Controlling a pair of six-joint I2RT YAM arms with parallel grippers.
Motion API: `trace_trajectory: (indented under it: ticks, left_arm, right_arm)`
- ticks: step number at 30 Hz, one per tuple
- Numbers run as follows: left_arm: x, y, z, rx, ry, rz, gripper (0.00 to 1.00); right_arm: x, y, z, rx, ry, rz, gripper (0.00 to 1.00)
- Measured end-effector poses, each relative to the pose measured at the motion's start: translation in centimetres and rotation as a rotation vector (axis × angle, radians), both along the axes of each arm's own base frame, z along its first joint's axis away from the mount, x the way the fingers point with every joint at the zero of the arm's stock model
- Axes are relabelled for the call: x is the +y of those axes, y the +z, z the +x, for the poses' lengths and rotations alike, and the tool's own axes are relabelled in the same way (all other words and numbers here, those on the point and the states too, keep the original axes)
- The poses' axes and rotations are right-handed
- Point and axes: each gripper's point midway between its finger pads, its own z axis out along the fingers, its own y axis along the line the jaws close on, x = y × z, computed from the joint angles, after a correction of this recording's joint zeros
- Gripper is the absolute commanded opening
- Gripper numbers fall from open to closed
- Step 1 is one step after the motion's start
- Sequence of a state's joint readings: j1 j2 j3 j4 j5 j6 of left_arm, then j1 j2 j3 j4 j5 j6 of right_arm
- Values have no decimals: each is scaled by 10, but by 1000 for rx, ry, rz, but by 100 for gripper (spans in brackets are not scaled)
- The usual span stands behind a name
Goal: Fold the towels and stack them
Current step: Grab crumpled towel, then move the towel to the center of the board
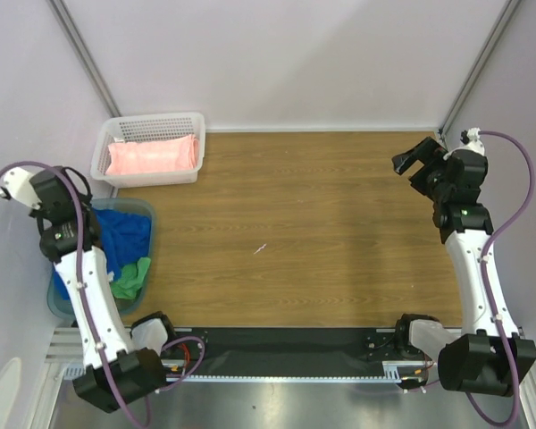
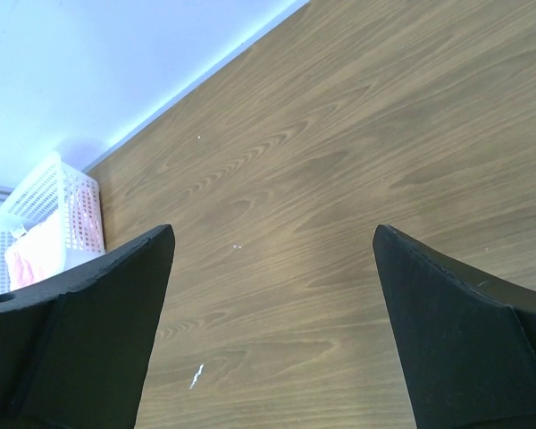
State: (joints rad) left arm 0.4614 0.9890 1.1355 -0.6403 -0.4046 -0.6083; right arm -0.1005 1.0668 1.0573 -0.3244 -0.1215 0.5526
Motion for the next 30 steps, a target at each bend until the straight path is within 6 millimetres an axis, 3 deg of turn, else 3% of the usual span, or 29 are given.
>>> trace_trajectory:
  ticks: [4,7,10,16,19,24,27,30]
  left_arm:
    - [-19,60,-3,-97,-105,75,0]
    - [-48,91,5,-173,-236,96,0]
    - [-91,122,21,-242,-408,107,0]
    - [-199,192,60,-389,-770,109,0]
    - [-255,202,79,-406,-924,98,0]
    - [-369,188,104,-351,-1190,73,0]
    - [-447,173,102,-321,-1372,56,0]
    - [-514,157,86,-297,-1542,46,0]
  right_arm:
    - [1,-7,6,16,10,7,100]
    - [2,-13,10,32,16,11,100]
    - [2,-16,12,42,17,12,100]
    - [-1,-9,18,42,3,6,100]
    - [-6,-4,18,40,-20,-2,100]
    - [-21,-9,8,77,-91,-19,100]
    - [-33,-8,-2,90,-146,-30,100]
    - [-45,-5,-14,94,-198,-39,100]
